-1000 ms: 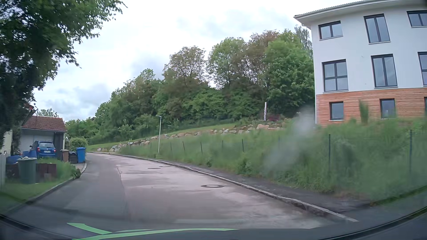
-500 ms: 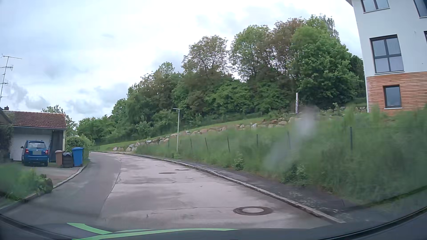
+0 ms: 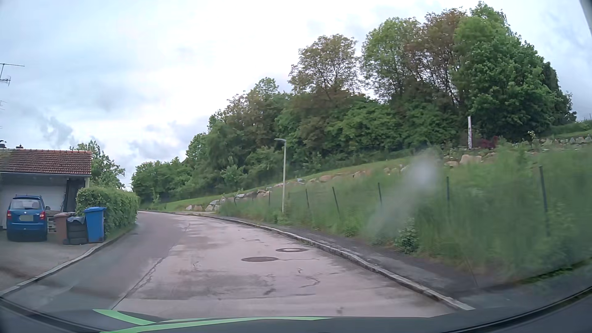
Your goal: Follow the waypoints while adhering to traffic rules and regulations
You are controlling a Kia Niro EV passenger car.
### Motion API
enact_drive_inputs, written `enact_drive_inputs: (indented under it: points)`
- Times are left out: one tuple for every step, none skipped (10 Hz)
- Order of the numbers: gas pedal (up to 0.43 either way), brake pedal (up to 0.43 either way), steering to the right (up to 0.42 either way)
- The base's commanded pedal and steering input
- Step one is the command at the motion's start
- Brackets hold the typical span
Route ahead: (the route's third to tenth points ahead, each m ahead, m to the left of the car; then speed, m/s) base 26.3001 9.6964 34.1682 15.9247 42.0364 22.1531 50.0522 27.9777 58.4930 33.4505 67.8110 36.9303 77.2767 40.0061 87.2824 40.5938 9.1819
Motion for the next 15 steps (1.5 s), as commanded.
enact_drive_inputs:
  points:
    - [0.28, 0.0, -0.112]
    - [0.24, 0.0, -0.11]
    - [0.228, 0.0, -0.108]
    - [0.138, 0.0, -0.106]
    - [0.047, 0.0, -0.101]
    - [0.0, 0.0, -0.098]
    - [0.0, 0.0, -0.096]
    - [0.0, 0.0, -0.089]
    - [0.0, 0.0, -0.082]
    - [0.0, 0.0, -0.081]
    - [0.0, 0.0, -0.08]
    - [0.0, 0.0, -0.077]
    - [0.0, 0.0, -0.077]
    - [0.0, 0.0, -0.077]
    - [0.0, 0.0, -0.076]
